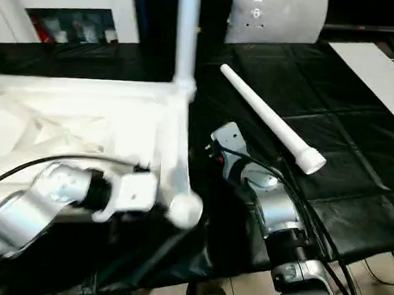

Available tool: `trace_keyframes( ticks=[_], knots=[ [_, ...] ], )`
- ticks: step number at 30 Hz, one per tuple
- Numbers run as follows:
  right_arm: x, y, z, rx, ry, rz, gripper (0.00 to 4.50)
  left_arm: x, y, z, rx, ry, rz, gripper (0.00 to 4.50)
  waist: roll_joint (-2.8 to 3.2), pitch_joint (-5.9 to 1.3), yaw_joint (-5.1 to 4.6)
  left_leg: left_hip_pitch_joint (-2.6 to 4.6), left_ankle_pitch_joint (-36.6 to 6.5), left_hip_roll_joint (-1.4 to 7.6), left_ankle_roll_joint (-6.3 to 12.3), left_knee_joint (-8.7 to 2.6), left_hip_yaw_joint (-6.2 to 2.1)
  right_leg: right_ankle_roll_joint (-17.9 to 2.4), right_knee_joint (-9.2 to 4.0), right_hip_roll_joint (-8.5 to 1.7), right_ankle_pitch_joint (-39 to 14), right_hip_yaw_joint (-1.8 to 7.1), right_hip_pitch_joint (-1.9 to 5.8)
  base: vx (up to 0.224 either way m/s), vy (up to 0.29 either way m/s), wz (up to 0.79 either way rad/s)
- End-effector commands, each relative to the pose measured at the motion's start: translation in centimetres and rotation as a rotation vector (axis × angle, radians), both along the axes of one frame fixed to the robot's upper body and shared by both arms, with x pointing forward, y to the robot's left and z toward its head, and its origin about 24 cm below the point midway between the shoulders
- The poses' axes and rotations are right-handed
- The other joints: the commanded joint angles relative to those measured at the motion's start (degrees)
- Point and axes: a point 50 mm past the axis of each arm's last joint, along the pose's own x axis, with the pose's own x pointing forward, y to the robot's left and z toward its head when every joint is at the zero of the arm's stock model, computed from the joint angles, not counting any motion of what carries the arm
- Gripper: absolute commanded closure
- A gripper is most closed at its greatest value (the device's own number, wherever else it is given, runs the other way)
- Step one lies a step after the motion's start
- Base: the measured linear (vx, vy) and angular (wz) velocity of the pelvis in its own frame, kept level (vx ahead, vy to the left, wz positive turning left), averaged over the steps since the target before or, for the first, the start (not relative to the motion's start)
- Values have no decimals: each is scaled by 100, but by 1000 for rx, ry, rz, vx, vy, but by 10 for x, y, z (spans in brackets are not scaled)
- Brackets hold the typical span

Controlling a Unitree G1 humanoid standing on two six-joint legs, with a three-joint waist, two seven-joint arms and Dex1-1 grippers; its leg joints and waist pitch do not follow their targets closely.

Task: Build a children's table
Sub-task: Rotate table base

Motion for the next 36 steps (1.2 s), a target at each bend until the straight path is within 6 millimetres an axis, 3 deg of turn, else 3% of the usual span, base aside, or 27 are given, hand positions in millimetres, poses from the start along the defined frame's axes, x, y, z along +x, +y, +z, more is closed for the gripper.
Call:
trace_keyframes(
  ticks=[1,3,4,9,10,13,15,18,21,22,23,24,26,28,31,32,33,34,35,36],
  knots=[
    [-1,5,1,-8,-16,23,0,15,8,9,10,-113,86,449,45,-457,53,-18,-635,329,429,-366,-142,-1002,-456,-512,-2013,384,393,0,0,0],
    [0,-3,2,-13,-23,-9,0,23,13,7,21,-146,133,449,34,-466,54,-24,-645,334,430,-371,-151,-990,-441,-524,-1988,385,400,0,0,0],
    [1,-10,5,-10,-31,-36,0,29,14,7,16,-167,166,449,67,-478,59,-20,-625,324,436,-358,-146,-1001,-440,-527,-1950,389,402,0,0,0],
    [3,-29,15,5,-62,-101,0,39,17,7,-21,-198,222,449,33,-514,96,-35,-407,324,533,-350,-140,-1113,-391,-521,-1458,393,425,0,0,0],
    [3,-37,21,12,-79,-129,0,37,15,9,-68,-177,210,449,81,-515,97,-45,-367,322,547,-344,-146,-1134,-377,-524,-1391,395,431,0,0,0],
    [3,-46,29,29,-88,-168,0,33,10,14,-184,-105,205,449,48,-546,90,-55,-124,333,667,-335,-135,-1310,-321,-516,-902,402,438,0,0,0],
    [3,-52,34,40,-70,-204,0,32,7,19,-265,-85,232,396,20,-554,86,-66,-21,328,780,-320,-121,-1393,-309,-507,-703,397,427,0,0,0],
    [4,-58,43,31,-41,-234,0,28,3,24,-401,-48,288,392,23,-547,114,-64,94,354,935,-307,-114,-1560,-282,-508,-492,403,428,0,0,0],
    [3,-59,46,30,-42,-238,0,26,5,24,-433,-38,319,355,-9,-501,125,-66,-186,329,927,-313,-98,-1396,-356,-495,-1013,382,406,0,0,0],
    [1,-59,47,25,-44,-244,0,26,8,24,-448,-42,354,354,-12,-484,122,-59,-324,308,848,-317,-96,-1173,-413,-487,-1479,370,392,0,0,0],
    [1,-59,48,25,-45,-244,0,26,10,23,-454,-45,372,354,-12,-484,122,-59,-324,308,848,-317,-96,-1173,-413,-487,-1479,370,392,0,0,0],
    [-1,-60,48,27,-48,-253,0,26,14,23,-472,-63,421,348,6,-468,111,-61,-405,305,751,-324,-106,-988,-446,-473,-1767,361,380,0,0,0],
    [-3,-62,49,46,-38,-288,0,27,24,21,-513,-75,548,319,34,-466,102,-48,-457,305,688,-325,-107,-899,-475,-460,-1877,353,366,0,0,0],
    [-2,-66,49,61,-23,-343,0,28,32,22,-575,-85,688,313,13,-469,80,-46,-472,308,669,-324,-108,-941,-485,-443,-1830,342,360,0,0,0],
    [-1,-68,53,84,-28,-365,0,25,36,23,-621,-92,754,285,6,-466,96,-44,-517,302,713,-328,-113,-890,-495,-444,-1893,336,352,0,0,0],
    [-2,-67,54,87,-30,-365,0,23,38,22,-639,-93,802,285,-38,-463,97,-49,-528,291,735,-326,-111,-842,-491,-447,-1961,337,351,0,0,0],
    [-5,-65,55,83,-39,-371,0,18,39,20,-654,-93,853,274,25,-455,111,-328,-276,299,1174,-422,-478,-949,-357,-544,-1600,-11,562,0,0,0],
    [-6,-64,56,82,-41,-373,0,17,40,19,-657,-92,867,270,71,-464,66,-282,-270,380,1325,-396,-601,-956,-341,-544,-1413,-66,504,-8,-20,33],
    [-9,-64,55,85,-36,-382,0,14,38,17,-655,-92,885,271,151,-450,-27,-204,-407,608,1566,-442,-850,-1088,-269,-467,-1122,-126,458,53,-54,56],
    [-10,-64,53,86,-28,-401,0,12,35,15,-655,-87,893,258,216,-452,-72,-125,-433,779,1728,-518,-1048,-1171,-128,-366,-1008,-188,445,53,-54,56]
  ],
)
